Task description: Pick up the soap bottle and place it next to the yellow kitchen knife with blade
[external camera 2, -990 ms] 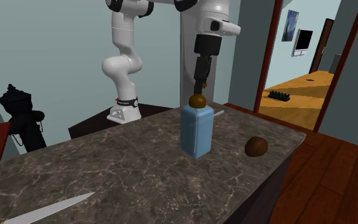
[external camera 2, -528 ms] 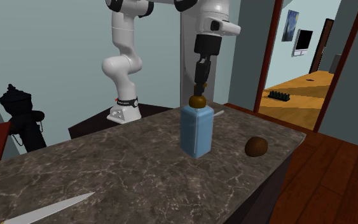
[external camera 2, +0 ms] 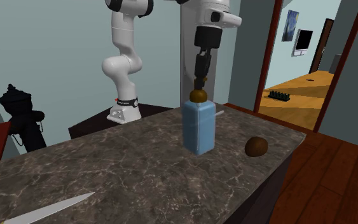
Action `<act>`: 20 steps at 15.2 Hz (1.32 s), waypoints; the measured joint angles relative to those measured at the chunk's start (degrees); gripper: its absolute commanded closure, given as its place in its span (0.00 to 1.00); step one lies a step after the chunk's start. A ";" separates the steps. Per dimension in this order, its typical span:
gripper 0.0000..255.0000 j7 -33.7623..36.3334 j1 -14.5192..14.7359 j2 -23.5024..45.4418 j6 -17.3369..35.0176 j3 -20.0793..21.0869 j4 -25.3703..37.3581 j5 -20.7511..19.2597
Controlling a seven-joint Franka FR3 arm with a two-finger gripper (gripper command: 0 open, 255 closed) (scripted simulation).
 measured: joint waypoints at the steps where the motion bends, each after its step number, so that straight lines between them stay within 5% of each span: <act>1: 1.00 -0.03 0.02 -0.11 -0.94 0.00 0.84 -0.02; 11: 1.00 -0.62 0.00 0.03 -8.47 -0.01 8.52 0.11; 20: 1.00 -8.55 -4.36 -7.42 -5.73 -4.03 -0.38 -2.36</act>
